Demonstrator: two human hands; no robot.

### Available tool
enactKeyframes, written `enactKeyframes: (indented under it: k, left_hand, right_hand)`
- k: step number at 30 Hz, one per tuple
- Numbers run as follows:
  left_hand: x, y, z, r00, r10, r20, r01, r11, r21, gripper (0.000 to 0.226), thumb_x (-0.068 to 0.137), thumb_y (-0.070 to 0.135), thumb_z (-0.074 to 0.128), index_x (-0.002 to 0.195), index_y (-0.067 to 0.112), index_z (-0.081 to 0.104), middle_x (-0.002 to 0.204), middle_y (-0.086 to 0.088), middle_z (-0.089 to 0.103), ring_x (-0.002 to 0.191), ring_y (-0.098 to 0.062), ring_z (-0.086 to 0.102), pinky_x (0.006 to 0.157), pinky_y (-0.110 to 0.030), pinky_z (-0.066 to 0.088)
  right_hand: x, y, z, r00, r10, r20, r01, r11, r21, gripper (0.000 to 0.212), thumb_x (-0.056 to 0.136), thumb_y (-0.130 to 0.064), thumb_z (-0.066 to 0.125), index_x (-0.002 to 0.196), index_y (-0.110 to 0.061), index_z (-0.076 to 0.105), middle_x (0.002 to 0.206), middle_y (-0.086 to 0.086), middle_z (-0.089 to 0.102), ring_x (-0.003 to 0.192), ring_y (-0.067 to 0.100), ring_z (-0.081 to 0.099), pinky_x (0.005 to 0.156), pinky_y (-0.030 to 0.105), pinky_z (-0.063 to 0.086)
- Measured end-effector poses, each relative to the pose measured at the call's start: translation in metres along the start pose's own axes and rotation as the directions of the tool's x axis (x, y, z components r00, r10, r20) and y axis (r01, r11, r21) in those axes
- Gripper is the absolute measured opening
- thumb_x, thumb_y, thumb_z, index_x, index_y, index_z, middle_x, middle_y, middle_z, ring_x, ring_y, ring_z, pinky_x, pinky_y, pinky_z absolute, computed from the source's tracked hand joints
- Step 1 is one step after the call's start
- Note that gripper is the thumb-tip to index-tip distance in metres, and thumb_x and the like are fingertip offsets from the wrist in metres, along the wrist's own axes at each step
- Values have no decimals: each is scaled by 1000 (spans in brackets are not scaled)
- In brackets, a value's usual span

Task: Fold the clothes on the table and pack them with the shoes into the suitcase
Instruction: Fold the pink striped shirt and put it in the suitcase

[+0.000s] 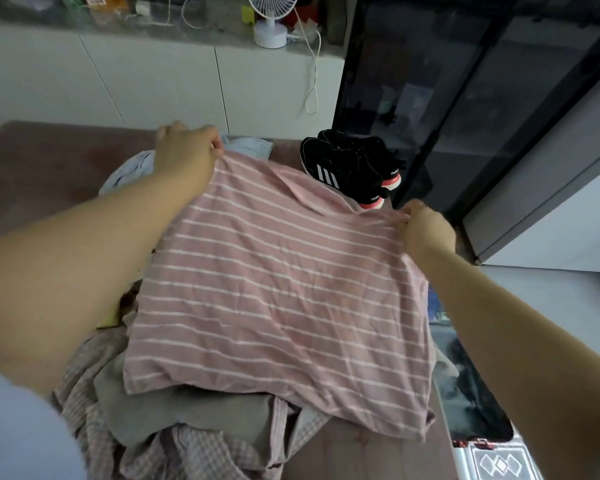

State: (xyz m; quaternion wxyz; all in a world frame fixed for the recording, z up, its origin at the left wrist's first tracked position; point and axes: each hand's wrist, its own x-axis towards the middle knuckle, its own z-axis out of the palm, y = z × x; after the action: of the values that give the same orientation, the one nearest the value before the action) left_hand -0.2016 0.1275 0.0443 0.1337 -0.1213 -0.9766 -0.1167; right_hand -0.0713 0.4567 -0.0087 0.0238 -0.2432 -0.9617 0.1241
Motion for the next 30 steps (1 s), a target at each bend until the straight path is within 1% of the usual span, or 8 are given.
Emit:
enactKeyframes:
  k: [5, 9, 12, 17, 21, 23, 25, 30]
  left_hand:
    - [-58, 7, 29, 965, 68, 252, -77, 997, 26, 48, 90, 24, 52, 136, 17, 40, 132, -15, 51, 122, -36, 38, 104, -40, 21]
    - [-154, -18, 6, 926, 369, 84, -357, 925, -127, 44, 87, 42, 46, 124, 18, 49, 118, -8, 58, 110, -30, 46, 96, -41, 30]
    - [-224, -47, -8, 856, 503, 117, -483, 860, -162, 40, 91, 52, 39, 112, 24, 58, 114, 0, 59, 104, -24, 50, 94, -34, 32]
    - [-282, -76, 8, 835, 431, 343, -446, 894, -38, 59, 90, 65, 27, 118, 25, 60, 119, 0, 61, 111, -20, 47, 104, -37, 24]
    - [-274, -80, 11, 866, 395, 306, -397, 916, -59, 55, 92, 58, 28, 112, 23, 65, 110, 6, 67, 103, -9, 50, 113, -30, 10]
    - [-264, -77, 2, 877, 401, 267, -388, 916, -100, 27, 83, 38, 56, 103, 24, 66, 98, 1, 71, 96, -17, 59, 107, -29, 24]
    - [-255, -73, -12, 880, 336, 336, -297, 941, -162, 39, 68, 5, 76, 102, 21, 66, 98, -9, 71, 94, -33, 64, 90, -35, 41]
    - [-226, -76, -69, 931, 279, 236, -227, 948, -222, 49, 62, -8, 78, 106, 9, 68, 105, -1, 69, 96, -30, 63, 79, -39, 42]
  right_hand:
    - [-37, 3, 31, 975, -161, 153, 188, 964, -190, 52, 90, -14, 49, 138, -11, 30, 136, 13, 42, 126, 33, 36, 110, 39, 19]
    - [-119, 26, 29, 874, -486, -17, 485, 871, 80, 27, 82, -22, 59, 108, -19, 61, 108, 6, 57, 103, 32, 53, 96, 43, 36]
    - [-190, 62, 41, 783, -622, -8, 620, 778, 101, 23, 76, -44, 53, 95, -31, 55, 93, -4, 58, 84, 22, 56, 80, 39, 50]
    - [-237, 94, 75, 785, -599, 157, 615, 784, -81, 67, 54, -52, 69, 113, -27, 50, 112, 0, 50, 99, 23, 46, 94, 37, 33]
    - [-224, 90, 64, 779, -614, 129, 621, 784, -17, 40, 65, -30, 59, 105, -29, 60, 103, -3, 63, 89, 22, 57, 74, 34, 52]
    - [-222, 90, 44, 803, -583, 127, 576, 813, 85, 30, 71, -21, 59, 98, -26, 70, 97, -3, 71, 77, 24, 68, 58, 34, 57]
    - [-218, 93, 19, 847, -524, 91, 508, 847, 158, 28, 75, -14, 62, 100, -23, 73, 90, -5, 73, 71, 23, 70, 58, 31, 56]
    - [-210, 101, -69, 902, -408, 141, 346, 878, 329, 51, 83, -1, 64, 95, -50, 67, 67, -47, 56, 68, -18, 58, 63, -1, 43]
